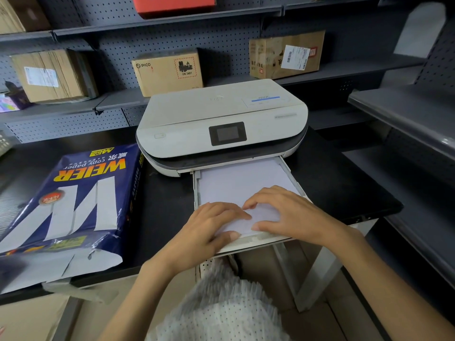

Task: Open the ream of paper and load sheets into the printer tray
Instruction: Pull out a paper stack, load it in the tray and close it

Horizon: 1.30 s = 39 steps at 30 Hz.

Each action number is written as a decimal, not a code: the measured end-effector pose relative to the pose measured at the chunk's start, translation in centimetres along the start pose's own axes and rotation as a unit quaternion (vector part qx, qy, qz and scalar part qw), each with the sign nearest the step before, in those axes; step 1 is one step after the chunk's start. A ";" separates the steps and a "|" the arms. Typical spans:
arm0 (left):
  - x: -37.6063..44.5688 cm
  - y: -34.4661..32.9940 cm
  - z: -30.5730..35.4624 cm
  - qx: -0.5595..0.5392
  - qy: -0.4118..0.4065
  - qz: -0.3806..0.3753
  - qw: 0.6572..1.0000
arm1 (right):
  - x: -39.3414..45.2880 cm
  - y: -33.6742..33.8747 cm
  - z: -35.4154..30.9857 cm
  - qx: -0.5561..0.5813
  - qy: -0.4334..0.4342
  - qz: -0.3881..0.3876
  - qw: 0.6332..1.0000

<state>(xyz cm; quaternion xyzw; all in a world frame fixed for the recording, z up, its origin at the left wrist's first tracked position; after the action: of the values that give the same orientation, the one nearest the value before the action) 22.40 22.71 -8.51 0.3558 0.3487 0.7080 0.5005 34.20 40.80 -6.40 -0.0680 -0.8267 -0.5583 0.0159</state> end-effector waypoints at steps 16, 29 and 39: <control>0.2 2.7 -2.7 -0.020 0.111 0.148 0.983 | 2.4 1.6 4.3 -0.092 -0.208 0.087 0.970; 0.6 5.6 -5.2 0.044 0.250 0.165 0.953 | 3.5 3.8 5.8 -0.162 -0.259 0.139 0.942; 0.7 6.5 -5.5 -0.006 0.233 0.114 0.966 | 3.6 5.7 6.4 -0.114 -0.257 0.094 0.955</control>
<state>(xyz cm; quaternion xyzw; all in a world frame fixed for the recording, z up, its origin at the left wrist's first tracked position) 14.54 21.00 -5.69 0.2156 0.4082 0.8258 0.3239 31.75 49.19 -3.19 -0.2879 -0.7234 -0.6087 -0.1527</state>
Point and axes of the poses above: each hand's wrist, its own x-axis towards the middle knuckle, its own y-axis out of the back of the hand, z = x × y, the point moved 2 cm from there along x, towards the middle knuckle, and after that the axes turned 6 degrees about -x, right-handed, at the moved point
